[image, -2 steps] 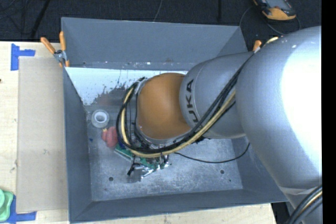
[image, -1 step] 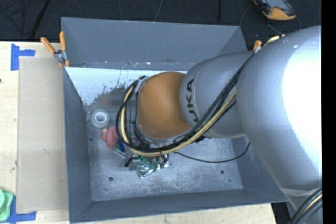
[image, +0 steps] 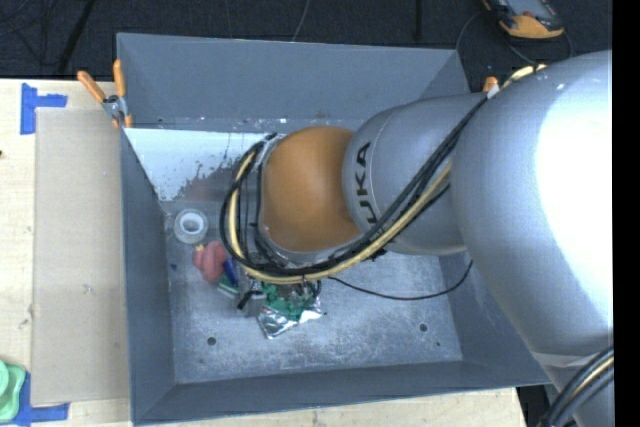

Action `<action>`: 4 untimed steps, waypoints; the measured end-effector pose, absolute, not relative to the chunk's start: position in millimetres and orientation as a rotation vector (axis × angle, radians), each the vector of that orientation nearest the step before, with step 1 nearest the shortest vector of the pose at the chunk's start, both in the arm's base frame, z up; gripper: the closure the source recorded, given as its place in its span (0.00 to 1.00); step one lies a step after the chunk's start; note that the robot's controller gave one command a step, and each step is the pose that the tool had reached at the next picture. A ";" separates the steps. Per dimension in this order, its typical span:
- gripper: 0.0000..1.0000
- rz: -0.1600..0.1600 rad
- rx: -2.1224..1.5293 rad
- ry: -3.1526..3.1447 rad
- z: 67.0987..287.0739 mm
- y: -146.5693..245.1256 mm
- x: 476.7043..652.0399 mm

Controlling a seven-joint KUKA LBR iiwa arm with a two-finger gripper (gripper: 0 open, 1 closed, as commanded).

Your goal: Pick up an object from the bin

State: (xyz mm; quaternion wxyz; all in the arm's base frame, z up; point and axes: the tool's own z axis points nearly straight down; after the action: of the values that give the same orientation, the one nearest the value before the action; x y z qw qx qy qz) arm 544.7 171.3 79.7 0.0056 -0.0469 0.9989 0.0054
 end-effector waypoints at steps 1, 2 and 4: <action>1.00 0.012 -0.145 3.130 78.7 161.7 586.5; 1.00 0.001 0.016 3.138 71.3 137.0 587.7; 1.00 0.001 0.048 3.146 69.2 129.3 562.8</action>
Offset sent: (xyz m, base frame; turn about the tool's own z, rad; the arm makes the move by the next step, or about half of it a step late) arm 0.0372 -0.0147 -0.0097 0.0029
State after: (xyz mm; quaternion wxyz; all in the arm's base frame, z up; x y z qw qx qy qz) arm 562.8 129.3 69.2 -0.0022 0.0153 0.9999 0.0003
